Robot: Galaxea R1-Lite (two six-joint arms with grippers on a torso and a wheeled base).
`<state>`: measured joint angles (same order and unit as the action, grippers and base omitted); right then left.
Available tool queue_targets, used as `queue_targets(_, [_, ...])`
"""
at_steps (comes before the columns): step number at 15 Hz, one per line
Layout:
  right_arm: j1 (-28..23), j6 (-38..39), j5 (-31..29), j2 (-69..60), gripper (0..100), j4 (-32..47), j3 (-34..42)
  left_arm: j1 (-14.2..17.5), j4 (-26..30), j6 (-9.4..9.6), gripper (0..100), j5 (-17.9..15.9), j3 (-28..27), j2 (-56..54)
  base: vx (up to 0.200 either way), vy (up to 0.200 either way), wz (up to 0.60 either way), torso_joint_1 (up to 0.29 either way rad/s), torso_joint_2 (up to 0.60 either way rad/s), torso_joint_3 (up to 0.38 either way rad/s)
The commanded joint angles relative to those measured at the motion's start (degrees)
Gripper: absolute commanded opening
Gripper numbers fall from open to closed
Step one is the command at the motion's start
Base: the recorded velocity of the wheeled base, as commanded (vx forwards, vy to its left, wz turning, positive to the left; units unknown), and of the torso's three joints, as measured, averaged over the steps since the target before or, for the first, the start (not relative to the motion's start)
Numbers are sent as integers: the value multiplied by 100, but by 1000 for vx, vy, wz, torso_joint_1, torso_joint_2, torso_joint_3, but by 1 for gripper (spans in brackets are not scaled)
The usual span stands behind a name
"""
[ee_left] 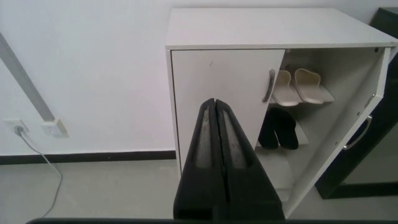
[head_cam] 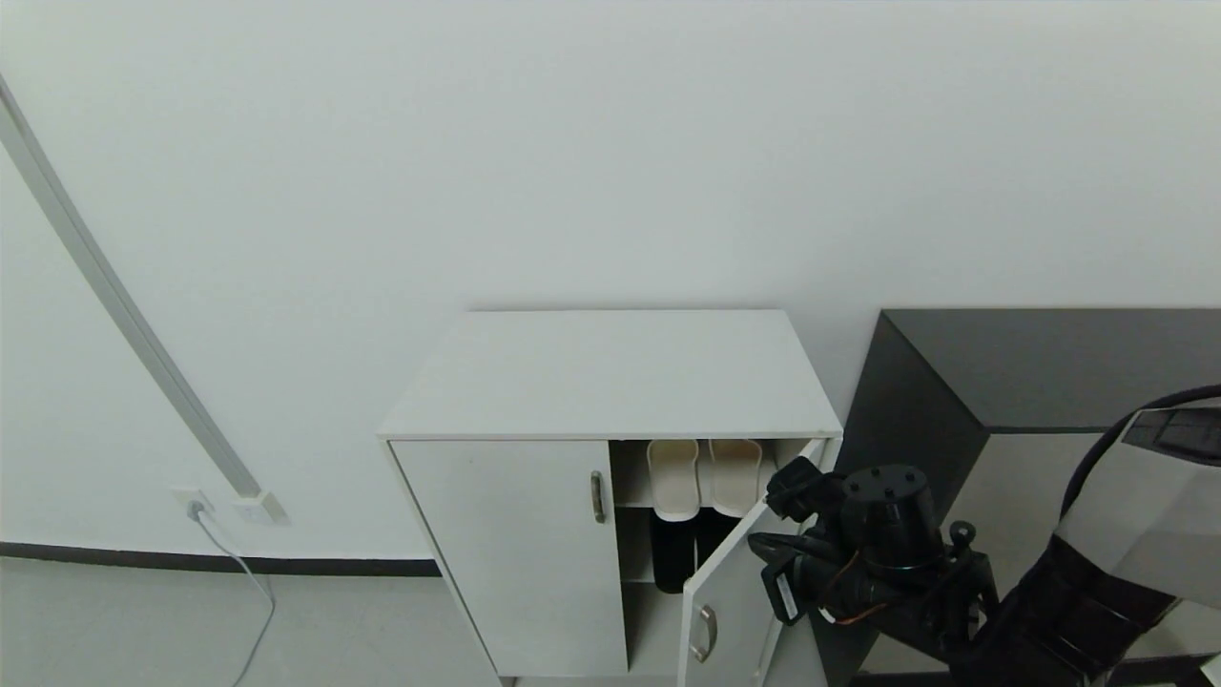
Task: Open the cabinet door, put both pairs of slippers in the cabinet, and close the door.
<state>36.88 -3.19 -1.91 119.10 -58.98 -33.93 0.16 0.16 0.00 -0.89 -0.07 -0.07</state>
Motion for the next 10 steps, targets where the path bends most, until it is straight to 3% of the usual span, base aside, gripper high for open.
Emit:
queue_targets(1, [13,56,-2,184,0,0,-132,2,2,0,0,1,-1,7,0,0,0,0,0,0])
queue_targets(10, [-49,583,-362,992,0,-246,-1019,2,2,0,0,1,-1,7,0,0,0,0,0,0])
